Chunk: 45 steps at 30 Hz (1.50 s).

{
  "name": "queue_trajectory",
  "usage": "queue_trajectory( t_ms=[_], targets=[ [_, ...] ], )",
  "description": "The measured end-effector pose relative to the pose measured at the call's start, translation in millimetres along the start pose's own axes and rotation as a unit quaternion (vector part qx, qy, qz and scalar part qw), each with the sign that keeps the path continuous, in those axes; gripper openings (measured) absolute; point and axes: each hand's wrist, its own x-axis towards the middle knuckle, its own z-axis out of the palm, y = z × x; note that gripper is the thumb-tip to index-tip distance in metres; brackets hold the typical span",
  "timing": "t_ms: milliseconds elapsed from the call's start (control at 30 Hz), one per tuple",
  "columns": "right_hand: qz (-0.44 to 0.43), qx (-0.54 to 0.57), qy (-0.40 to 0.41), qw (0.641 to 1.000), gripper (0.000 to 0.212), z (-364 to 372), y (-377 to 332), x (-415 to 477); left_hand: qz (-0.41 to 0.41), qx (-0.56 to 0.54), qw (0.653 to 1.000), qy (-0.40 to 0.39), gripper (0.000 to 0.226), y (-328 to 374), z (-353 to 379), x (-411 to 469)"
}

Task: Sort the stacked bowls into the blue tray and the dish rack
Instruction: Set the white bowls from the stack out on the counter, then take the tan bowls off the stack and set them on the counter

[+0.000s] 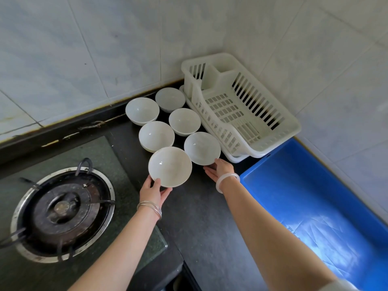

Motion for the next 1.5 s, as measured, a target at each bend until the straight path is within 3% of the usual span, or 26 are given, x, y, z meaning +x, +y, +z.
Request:
queue_trajectory(
  t_ms=[233, 467, 567, 700, 867, 1000, 1167, 1333, 1500],
  targets=[
    [-0.027, -0.051, -0.036, 0.998, 0.034, -14.9, 4.4, -16.0, 0.077, 0.079, 0.994, 0.013, 0.044, -20.6, -2.0, -17.6],
    [-0.178, -0.234, -0.008, 0.956, 0.026, -83.3, 23.0, -65.9, 0.048, 0.225, 0.966, -0.115, 0.032, -69.3, 6.1, -70.0],
    [-0.231, -0.279, 0.039, 0.931, 0.019, -134.6, 33.2, -99.3, 0.034, 0.319, 0.926, -0.198, 0.026, -94.5, 21.8, -95.7],
    [-0.254, -0.331, 0.122, 0.900, 0.017, -215.9, 58.5, -140.4, 0.072, 0.459, 0.836, -0.291, 0.022, -137.4, 44.7, -139.8],
    [-0.231, -0.393, 0.291, 0.841, 0.017, -313.6, 99.2, -184.5, 0.148, 0.554, 0.727, -0.379, 0.021, -189.1, 67.8, -200.1],
    [-0.188, -0.469, 0.341, 0.793, 0.021, -369.2, 136.7, -213.6, 0.210, 0.581, 0.661, -0.425, 0.024, -221.0, 76.6, -235.7],
    [-0.145, -0.460, 0.339, 0.808, 0.020, -393.9, 170.2, -226.4, 0.258, 0.617, 0.591, -0.451, 0.029, -245.8, 79.0, -255.0],
    [-0.166, -0.453, 0.365, 0.796, 0.010, -399.0, 175.3, -226.7, 0.278, 0.630, 0.573, -0.444, 0.030, -252.0, 78.8, -255.6],
    [-0.173, -0.453, 0.370, 0.793, 0.012, -405.2, 174.1, -228.6, 0.277, 0.621, 0.584, -0.443, 0.025, -254.2, 78.5, -257.8]
  ],
)
